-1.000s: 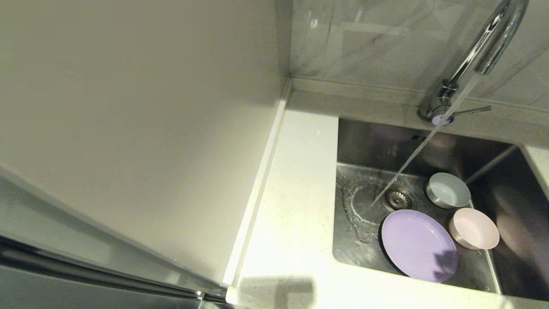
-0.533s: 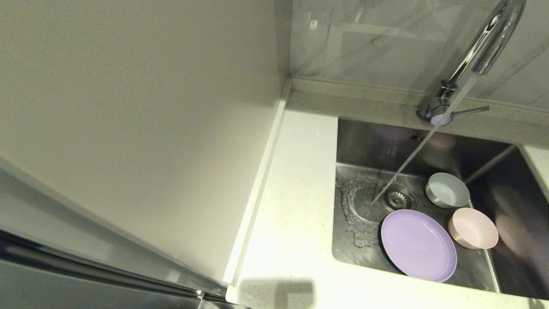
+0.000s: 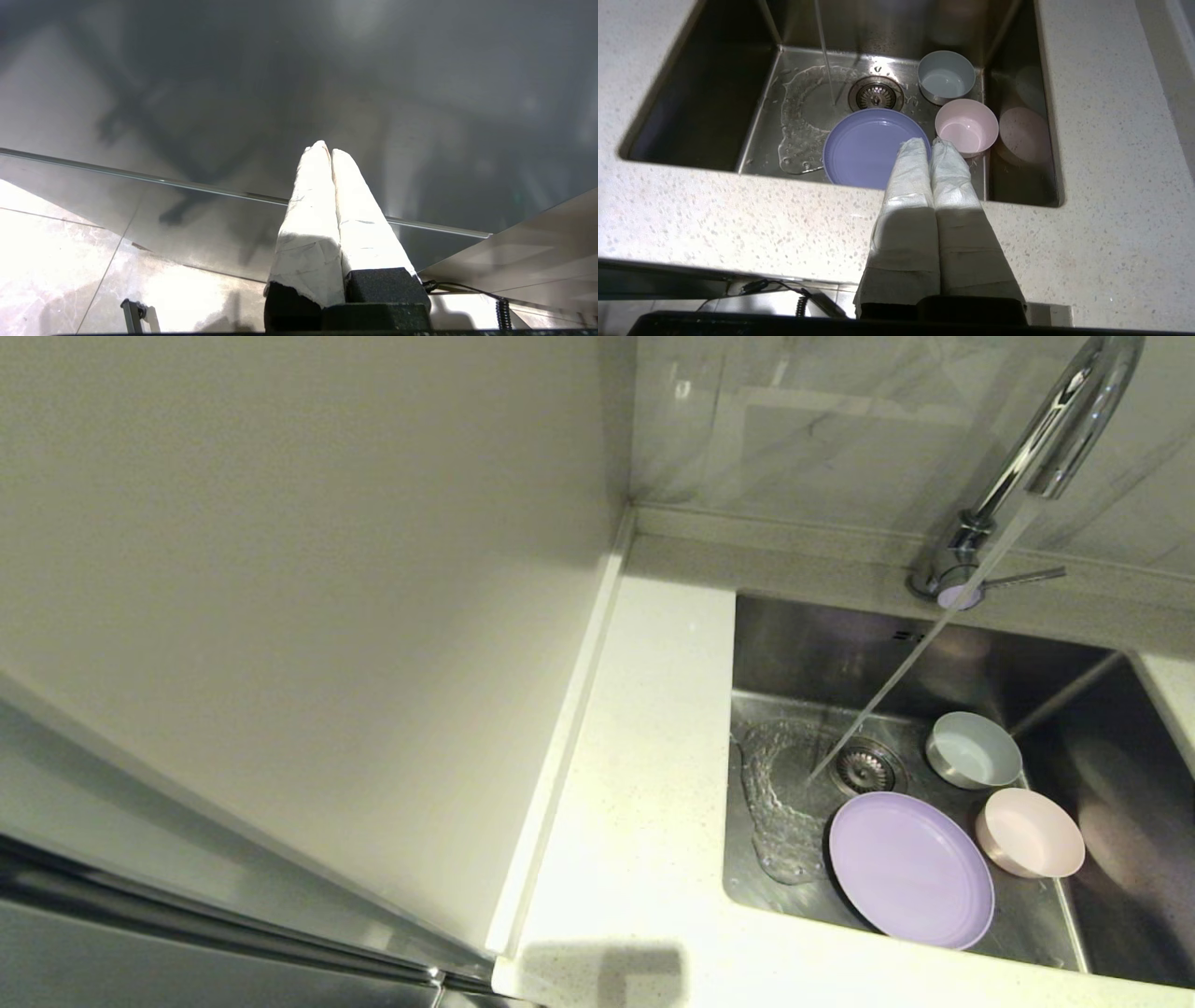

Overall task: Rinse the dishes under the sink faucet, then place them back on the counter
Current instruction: Wait for the water to rinse the bowl

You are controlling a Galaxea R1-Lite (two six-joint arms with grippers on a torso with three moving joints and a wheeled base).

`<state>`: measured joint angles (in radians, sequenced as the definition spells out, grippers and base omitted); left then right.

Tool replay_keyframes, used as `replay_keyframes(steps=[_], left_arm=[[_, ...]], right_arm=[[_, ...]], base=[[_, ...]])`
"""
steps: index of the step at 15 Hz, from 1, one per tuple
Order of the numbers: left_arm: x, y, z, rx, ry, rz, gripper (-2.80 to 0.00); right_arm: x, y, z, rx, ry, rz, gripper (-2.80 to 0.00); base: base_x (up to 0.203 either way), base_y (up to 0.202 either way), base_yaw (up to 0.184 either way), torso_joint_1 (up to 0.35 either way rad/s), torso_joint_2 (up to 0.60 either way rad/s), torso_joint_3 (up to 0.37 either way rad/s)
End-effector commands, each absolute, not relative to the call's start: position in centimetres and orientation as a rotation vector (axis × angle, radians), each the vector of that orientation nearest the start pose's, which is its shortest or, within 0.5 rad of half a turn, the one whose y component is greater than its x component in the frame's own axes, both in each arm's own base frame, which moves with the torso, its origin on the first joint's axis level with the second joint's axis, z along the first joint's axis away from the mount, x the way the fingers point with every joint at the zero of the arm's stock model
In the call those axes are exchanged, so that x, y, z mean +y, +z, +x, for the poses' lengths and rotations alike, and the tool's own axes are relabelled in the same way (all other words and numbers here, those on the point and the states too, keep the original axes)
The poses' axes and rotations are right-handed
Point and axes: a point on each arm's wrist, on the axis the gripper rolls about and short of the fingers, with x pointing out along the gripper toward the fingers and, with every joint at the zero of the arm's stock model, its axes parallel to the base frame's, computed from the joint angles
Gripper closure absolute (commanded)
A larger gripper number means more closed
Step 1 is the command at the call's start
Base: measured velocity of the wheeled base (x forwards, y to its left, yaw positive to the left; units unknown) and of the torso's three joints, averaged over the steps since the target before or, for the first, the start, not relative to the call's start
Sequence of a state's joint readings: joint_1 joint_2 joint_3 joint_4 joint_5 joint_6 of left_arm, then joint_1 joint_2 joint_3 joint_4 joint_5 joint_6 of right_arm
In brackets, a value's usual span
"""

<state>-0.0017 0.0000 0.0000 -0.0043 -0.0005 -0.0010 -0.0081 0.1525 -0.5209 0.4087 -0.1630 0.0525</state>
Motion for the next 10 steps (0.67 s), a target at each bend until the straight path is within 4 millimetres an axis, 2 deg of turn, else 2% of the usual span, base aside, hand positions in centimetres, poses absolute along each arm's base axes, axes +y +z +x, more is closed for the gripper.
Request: replay_keyframes(steps=[1,2,4,5,10], left_arm=[[0.0,7.5,-2.3,-0.002,-0.002,-0.002,0.00],[0.0,7.5,-2.3,-0.002,-0.002,-0.002,0.00],[0.0,7.5,-2.3,-0.002,-0.003,-0.002,0.00],[0.0,7.5,-2.3,-0.002,-0.002,-0.002,0.00],[0.0,7.5,-2.3,-0.002,-0.002,-0.002,0.00]], right_arm=[[-0.3,14.8,-7.0,-0.016,-0.167,0.045,0.00],[-0.4,13.6,-6.6,0.006,-0.179,0.046,0.00],[-0.4,13.5,-6.4,-0.012,-0.181,0.083,0.00],[-0.2,13.2,-6.1,0.002,-0.127,0.078,0.00],[-0.1,8.9,-3.5,0.083,-0.067,0.043,0.00]], base=[[0.000,0.000,0.000,0.000,0.00,0.000],[0.000,0.000,0.000,0.000,0.00,0.000],[0.000,0.000,0.000,0.000,0.00,0.000],[0.000,0.000,0.000,0.000,0.00,0.000],[0.000,0.000,0.000,0.000,0.00,0.000]])
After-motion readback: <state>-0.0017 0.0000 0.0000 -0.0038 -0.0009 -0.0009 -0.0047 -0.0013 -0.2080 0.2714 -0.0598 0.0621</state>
